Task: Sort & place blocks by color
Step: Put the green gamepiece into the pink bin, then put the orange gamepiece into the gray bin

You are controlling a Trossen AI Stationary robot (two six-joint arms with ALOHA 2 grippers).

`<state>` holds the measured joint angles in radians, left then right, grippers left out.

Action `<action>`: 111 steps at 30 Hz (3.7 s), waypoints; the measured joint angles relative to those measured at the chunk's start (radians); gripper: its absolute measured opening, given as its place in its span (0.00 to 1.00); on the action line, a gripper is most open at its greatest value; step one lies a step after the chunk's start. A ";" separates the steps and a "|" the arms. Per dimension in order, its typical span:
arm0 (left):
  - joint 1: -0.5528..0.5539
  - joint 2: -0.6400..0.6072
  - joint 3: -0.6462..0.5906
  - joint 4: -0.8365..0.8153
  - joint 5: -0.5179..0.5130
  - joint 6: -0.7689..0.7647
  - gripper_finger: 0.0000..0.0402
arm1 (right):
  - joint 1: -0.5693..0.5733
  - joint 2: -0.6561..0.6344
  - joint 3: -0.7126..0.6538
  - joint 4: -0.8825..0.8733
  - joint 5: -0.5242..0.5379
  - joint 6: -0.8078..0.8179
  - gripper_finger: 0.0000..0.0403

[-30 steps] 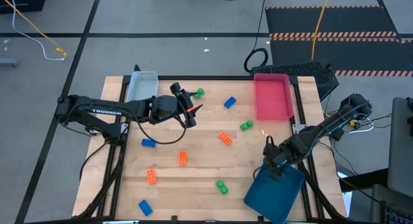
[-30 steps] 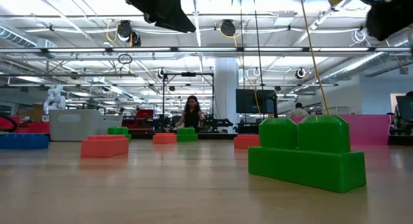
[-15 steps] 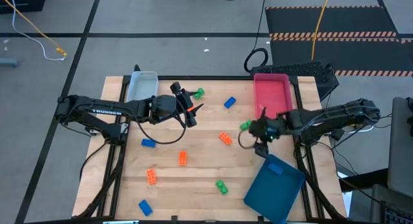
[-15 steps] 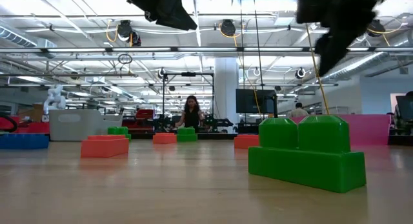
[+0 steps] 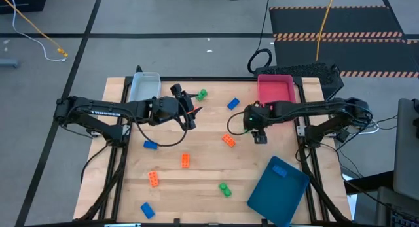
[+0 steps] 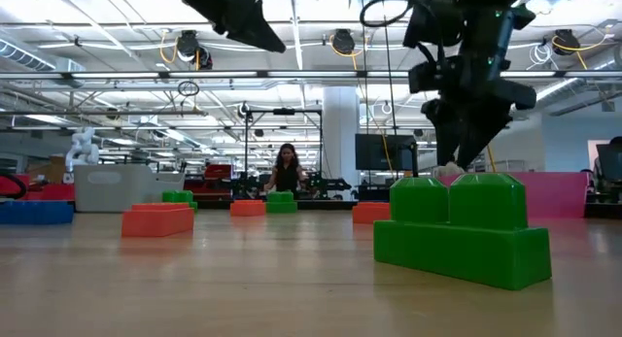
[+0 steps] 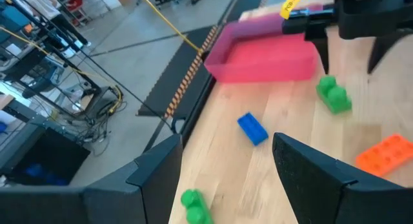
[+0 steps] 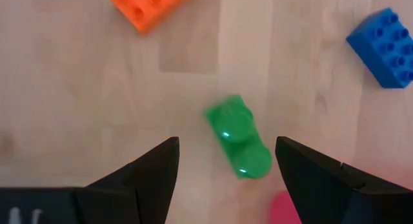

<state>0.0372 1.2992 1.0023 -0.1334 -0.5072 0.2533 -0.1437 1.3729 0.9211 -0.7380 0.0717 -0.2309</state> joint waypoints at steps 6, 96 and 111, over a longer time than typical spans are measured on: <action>-0.014 -0.039 0.000 -0.044 -0.002 -0.028 0.61 | -0.015 0.052 0.000 0.017 0.007 -0.072 0.63; -0.026 -0.060 0.000 -0.116 -0.011 -0.081 0.61 | -0.417 -0.231 -0.065 0.041 0.189 0.167 0.59; 0.074 -0.057 0.000 -0.267 -0.129 -0.479 0.61 | -0.318 -0.373 -0.064 0.522 0.055 0.190 0.58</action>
<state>0.1112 1.2417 1.0023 -0.4005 -0.6365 -0.2252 -0.4614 1.0000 0.8566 -0.2157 0.1267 -0.0405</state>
